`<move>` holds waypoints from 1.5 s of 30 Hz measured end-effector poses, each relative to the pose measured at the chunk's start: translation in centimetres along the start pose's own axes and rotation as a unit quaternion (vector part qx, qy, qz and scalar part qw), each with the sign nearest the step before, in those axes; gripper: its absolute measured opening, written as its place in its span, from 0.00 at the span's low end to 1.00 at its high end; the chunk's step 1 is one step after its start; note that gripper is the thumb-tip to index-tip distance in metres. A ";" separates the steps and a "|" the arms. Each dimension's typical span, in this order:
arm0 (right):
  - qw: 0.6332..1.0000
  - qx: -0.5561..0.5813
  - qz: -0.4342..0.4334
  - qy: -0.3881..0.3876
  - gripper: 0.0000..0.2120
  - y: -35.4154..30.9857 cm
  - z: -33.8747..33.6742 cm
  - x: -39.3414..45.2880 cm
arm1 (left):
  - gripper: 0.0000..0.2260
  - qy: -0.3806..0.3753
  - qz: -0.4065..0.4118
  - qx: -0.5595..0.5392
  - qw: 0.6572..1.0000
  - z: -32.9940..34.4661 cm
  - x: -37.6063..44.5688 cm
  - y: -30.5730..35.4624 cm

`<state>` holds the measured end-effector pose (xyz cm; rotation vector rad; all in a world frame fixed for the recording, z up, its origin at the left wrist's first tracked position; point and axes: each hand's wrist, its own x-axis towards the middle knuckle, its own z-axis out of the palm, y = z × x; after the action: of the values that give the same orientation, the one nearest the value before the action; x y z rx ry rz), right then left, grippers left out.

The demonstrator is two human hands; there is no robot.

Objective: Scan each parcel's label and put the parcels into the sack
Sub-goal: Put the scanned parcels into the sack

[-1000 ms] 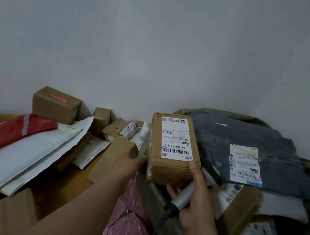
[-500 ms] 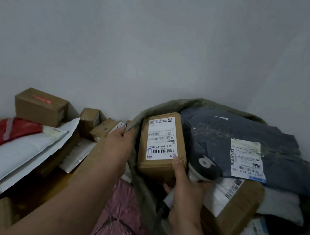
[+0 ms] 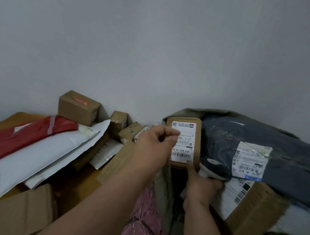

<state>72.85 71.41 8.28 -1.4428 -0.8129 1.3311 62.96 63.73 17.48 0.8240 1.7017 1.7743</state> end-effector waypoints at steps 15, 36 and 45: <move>0.979 -0.071 -0.048 -0.185 0.13 1.8 4.1 -17.7 | 0.04 0.178 -0.154 -0.025 0.971 -20.9 -5.1 -7.4; 0.879 -0.155 0.091 -0.441 0.11 14.2 21.4 -36.0 | 0.19 0.355 -0.227 0.164 0.892 -49.1 -10.1 -12.0; 0.837 -0.252 0.077 -0.480 0.10 19.5 24.8 -39.6 | 0.48 0.291 -0.403 0.369 0.785 -54.7 -12.5 -19.0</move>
<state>39.00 33.93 4.58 -1.1605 -1.8370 2.1115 29.92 19.03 -3.06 -0.3010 2.6578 0.7453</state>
